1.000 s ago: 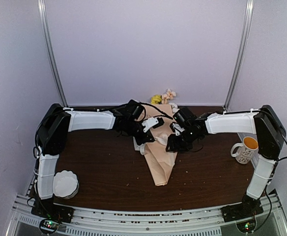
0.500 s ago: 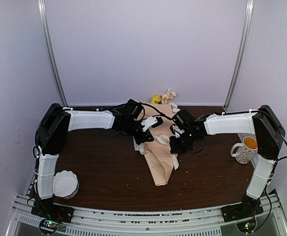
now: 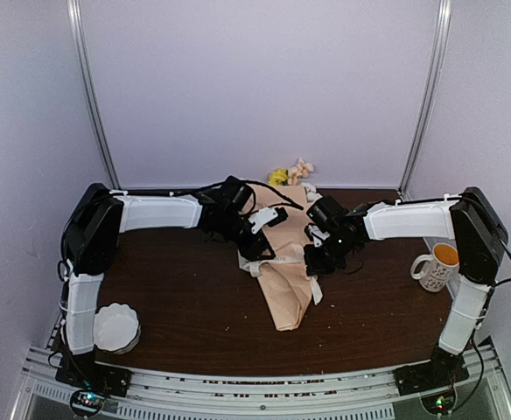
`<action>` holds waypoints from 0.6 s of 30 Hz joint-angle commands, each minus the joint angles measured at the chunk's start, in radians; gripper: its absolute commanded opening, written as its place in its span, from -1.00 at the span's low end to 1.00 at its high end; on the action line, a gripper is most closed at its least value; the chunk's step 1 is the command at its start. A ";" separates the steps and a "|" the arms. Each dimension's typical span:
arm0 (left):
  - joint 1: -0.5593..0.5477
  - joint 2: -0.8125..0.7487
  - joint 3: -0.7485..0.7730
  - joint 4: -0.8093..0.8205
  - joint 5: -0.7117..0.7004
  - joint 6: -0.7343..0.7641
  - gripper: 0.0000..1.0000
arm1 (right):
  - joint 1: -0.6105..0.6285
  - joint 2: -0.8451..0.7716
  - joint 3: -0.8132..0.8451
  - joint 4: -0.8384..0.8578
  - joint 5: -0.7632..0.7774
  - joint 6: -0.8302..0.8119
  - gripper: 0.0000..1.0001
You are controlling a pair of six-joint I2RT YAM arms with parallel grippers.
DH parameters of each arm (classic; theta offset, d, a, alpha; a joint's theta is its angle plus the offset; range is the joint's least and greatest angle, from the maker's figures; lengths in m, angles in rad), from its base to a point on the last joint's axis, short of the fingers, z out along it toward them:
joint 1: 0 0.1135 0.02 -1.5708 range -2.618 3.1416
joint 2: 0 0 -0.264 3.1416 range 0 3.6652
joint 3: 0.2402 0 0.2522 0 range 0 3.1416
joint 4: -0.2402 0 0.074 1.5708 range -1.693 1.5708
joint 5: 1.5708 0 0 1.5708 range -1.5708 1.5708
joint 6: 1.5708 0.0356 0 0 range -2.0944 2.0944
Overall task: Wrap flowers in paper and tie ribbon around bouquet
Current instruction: Cross the ribbon over the folded bouquet.
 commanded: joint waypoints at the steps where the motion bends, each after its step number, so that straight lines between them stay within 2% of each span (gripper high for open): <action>1: 0.033 -0.136 -0.022 0.016 0.050 -0.061 0.25 | 0.002 -0.001 0.015 0.000 -0.005 -0.006 -1.00; 5: 0.114 -0.206 -0.102 0.045 0.067 -0.277 0.24 | 0.003 0.005 0.022 0.005 -0.015 -0.008 -1.00; 7: 0.163 -0.198 -0.108 0.002 0.035 -0.417 0.07 | 0.002 0.010 0.030 0.001 -0.017 -0.012 -1.00; 9: 0.208 -0.177 -0.119 -0.076 0.041 -0.509 -0.22 | 0.002 0.012 0.037 -0.003 -0.017 -0.015 -1.00; 11: 0.219 -0.191 -0.210 -0.037 0.083 -0.501 -0.34 | 0.002 0.012 0.037 -0.001 -0.019 -0.017 -1.00; 14: 0.213 -0.237 -0.340 0.027 0.078 -0.459 -0.36 | 0.002 0.017 0.044 -0.003 -0.028 -0.023 -1.00; 18: 0.184 -0.224 -0.336 -0.089 -0.040 -0.366 -0.31 | 0.002 0.028 0.060 -0.014 -0.033 -0.032 -1.00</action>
